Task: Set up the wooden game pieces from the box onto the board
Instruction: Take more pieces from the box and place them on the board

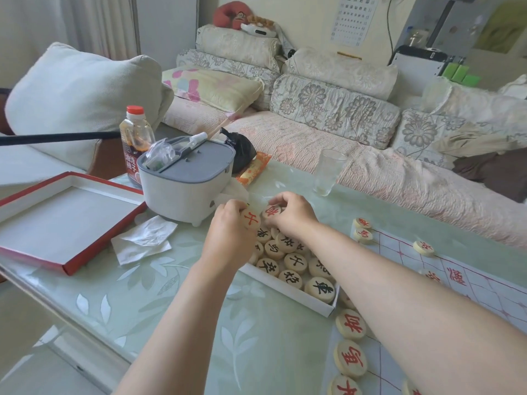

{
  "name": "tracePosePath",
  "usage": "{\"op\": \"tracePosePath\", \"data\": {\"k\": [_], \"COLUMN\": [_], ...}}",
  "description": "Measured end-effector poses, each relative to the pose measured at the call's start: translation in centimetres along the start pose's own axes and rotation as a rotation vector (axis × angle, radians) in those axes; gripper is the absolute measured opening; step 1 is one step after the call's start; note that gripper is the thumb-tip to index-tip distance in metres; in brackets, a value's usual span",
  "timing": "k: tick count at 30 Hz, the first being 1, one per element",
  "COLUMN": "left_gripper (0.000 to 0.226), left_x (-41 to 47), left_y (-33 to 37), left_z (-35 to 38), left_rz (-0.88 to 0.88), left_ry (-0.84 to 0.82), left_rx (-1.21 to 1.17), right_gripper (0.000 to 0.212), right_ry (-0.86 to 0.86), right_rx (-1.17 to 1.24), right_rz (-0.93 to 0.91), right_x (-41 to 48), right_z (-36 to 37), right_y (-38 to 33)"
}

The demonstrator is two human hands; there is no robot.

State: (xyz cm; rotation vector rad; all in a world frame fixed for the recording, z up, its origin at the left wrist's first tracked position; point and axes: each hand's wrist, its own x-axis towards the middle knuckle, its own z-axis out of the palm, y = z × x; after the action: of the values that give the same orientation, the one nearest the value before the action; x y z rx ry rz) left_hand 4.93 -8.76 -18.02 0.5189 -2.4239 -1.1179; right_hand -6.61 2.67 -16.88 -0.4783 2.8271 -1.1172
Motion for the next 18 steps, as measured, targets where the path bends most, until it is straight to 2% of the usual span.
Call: {"op": "tracePosePath", "data": {"k": [9,14,18], "left_gripper": [0.051,0.050,0.049], "left_x": [-1.8,-4.7,-7.6], "left_y": [4.8,9.7,14.1], "left_z": [2.4,6.1,9.5], "left_rz": [0.102,0.197,0.328], "left_ry": [-0.085,-0.173,-0.278], "left_rx": [0.020,0.018,0.034], "right_gripper": [0.054,0.058,0.051], "right_ry": [0.018,0.037,0.083], "right_rx": [0.145,0.172,0.199], "right_rz": [-0.065,0.022,0.123], "right_x": [-5.5,-10.7,-15.1], "right_z": [-5.8,-11.8,-16.6], "right_y": [3.0,7.9,13.0]}}
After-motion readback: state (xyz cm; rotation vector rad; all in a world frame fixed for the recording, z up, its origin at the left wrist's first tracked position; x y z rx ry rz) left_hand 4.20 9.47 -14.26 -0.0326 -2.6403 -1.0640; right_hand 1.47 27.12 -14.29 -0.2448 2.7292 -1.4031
